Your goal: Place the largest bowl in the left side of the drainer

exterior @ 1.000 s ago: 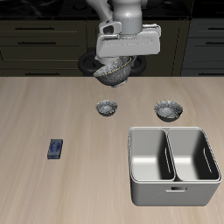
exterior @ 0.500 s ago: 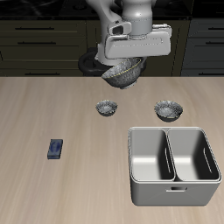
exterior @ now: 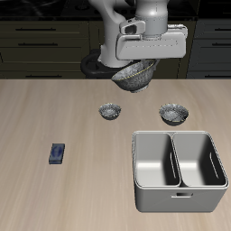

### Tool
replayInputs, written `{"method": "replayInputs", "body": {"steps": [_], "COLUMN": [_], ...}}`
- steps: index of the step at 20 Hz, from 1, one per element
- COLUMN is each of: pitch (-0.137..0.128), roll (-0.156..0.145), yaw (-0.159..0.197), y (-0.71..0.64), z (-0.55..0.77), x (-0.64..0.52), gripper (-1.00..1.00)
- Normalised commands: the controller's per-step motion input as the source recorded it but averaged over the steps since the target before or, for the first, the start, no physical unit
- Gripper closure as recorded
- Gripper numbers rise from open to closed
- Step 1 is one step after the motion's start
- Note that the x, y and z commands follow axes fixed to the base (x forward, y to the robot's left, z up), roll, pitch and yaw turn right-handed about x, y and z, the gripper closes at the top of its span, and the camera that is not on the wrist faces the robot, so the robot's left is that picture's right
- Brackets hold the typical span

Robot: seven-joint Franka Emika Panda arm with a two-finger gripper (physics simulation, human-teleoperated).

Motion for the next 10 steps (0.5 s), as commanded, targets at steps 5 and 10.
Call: {"method": "replayInputs", "body": {"steps": [5,10], "pitch": [-0.006,-0.002], "roll": [-0.015,-0.012], "yaw": [-0.007,-0.012], "y": [0.18,0.25], "z": [0.12,0.13], "x": [0.15,0.17], "gripper": [1.00,1.00]}}
